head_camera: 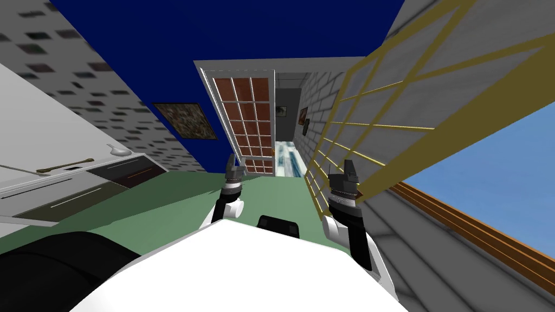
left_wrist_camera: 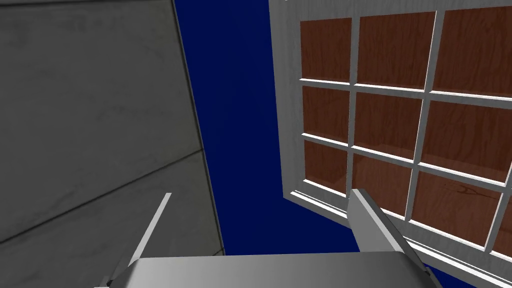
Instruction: Pull the door open
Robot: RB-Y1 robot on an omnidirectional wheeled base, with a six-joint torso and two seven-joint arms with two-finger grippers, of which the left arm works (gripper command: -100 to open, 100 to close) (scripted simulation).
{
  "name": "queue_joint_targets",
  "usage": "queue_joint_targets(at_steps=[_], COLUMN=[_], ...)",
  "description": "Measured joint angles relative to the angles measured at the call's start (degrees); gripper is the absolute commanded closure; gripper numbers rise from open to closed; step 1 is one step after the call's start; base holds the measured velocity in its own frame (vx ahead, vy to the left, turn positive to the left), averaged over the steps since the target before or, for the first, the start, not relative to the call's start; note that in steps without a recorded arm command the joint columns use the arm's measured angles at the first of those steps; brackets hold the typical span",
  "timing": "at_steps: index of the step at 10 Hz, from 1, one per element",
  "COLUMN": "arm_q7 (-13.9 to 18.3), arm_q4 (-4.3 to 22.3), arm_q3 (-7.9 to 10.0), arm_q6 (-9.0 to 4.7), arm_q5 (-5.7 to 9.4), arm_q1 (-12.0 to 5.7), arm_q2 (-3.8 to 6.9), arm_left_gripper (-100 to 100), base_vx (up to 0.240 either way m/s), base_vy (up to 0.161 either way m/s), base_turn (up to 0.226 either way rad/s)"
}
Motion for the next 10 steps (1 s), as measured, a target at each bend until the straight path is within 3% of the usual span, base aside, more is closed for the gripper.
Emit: queue_joint_targets(at_steps=[10], arm_q7=[-8.55], arm_q4=[10.86], arm_q3=[2.36], arm_q6=[-2.9], arm_q5=[-5.51], arm_q1=[-2.28], arm_q2=[1.75], arm_left_gripper=[-100], base_vx=[0.118], base_vy=[-0.043], base_turn=[0.044])
